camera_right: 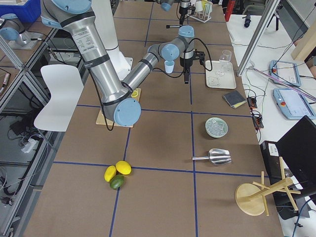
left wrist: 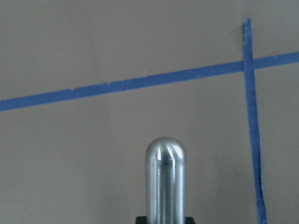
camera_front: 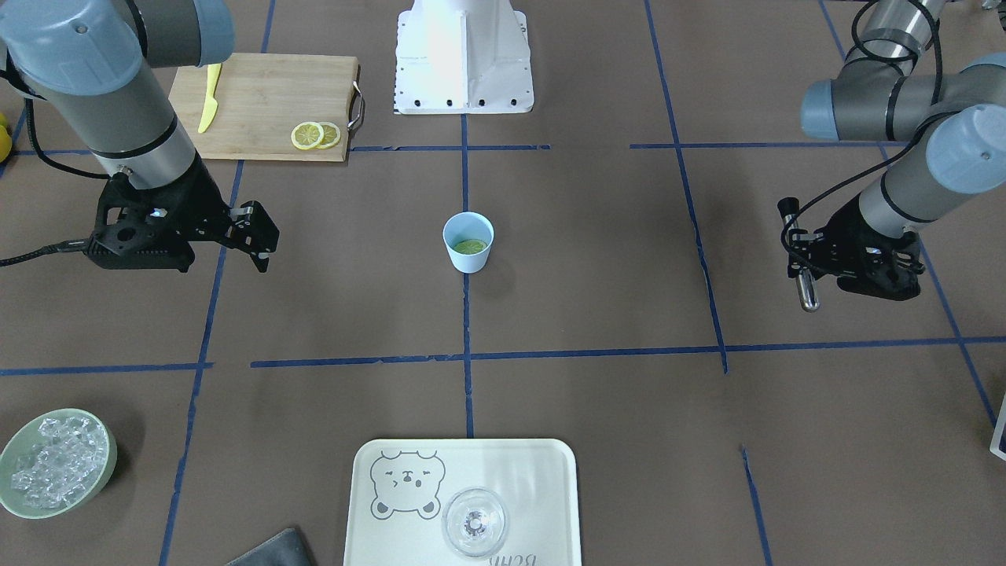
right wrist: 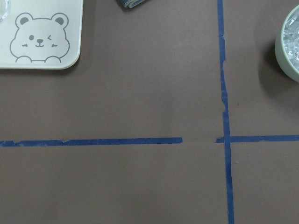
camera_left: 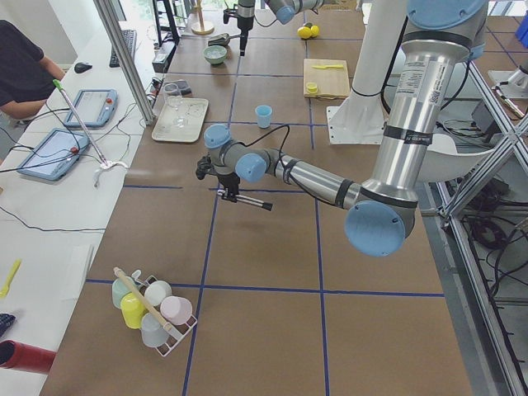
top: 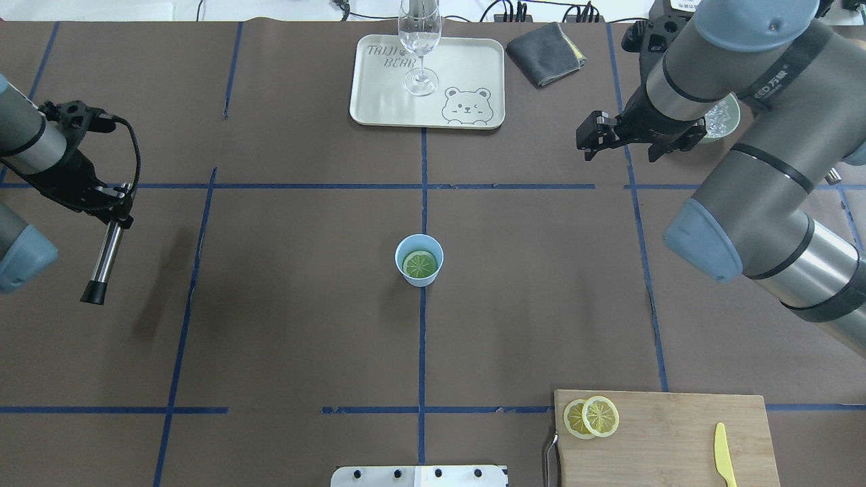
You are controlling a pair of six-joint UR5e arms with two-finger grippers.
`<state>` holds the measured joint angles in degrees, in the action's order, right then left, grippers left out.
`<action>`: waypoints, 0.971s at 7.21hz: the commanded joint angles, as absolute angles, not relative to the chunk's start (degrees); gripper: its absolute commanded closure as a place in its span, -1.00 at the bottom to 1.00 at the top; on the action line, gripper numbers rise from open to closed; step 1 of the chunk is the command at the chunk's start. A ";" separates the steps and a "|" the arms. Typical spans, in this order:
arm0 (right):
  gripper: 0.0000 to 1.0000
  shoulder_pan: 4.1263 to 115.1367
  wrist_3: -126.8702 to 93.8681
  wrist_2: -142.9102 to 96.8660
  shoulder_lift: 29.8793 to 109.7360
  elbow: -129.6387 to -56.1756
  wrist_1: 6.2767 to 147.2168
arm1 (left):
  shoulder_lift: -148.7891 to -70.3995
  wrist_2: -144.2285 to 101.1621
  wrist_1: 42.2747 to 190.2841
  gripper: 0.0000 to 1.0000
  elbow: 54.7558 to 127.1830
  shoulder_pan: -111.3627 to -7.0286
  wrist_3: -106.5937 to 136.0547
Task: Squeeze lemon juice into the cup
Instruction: 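Lift the metal muddler with the left gripper while the right arm returns to rest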
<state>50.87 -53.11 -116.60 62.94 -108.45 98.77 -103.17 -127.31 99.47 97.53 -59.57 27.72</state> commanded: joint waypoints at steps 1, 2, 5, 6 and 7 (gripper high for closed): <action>-1.00 53.68 -47.94 -118.90 67.30 -109.24 98.79 | -107.56 -115.81 99.40 1.00 100.37 -61.08 27.86; -1.00 56.92 -43.03 -120.92 69.93 -109.25 98.79 | -107.84 -112.45 99.23 1.00 103.07 -61.26 28.04; -1.00 67.65 -25.18 -125.76 79.60 -108.46 98.79 | -108.98 -96.48 99.58 1.00 111.43 -61.35 29.44; -1.00 70.20 -21.57 -127.25 82.15 -108.46 98.79 | -111.16 -95.81 99.58 1.00 112.23 -60.65 29.53; -1.00 73.53 -16.66 -128.31 84.18 -108.11 98.79 | -113.36 -95.63 99.58 1.00 112.41 -60.38 29.36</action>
<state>69.54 -22.59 -126.78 81.17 -108.42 98.79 -110.86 -97.15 99.57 111.60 -60.85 29.42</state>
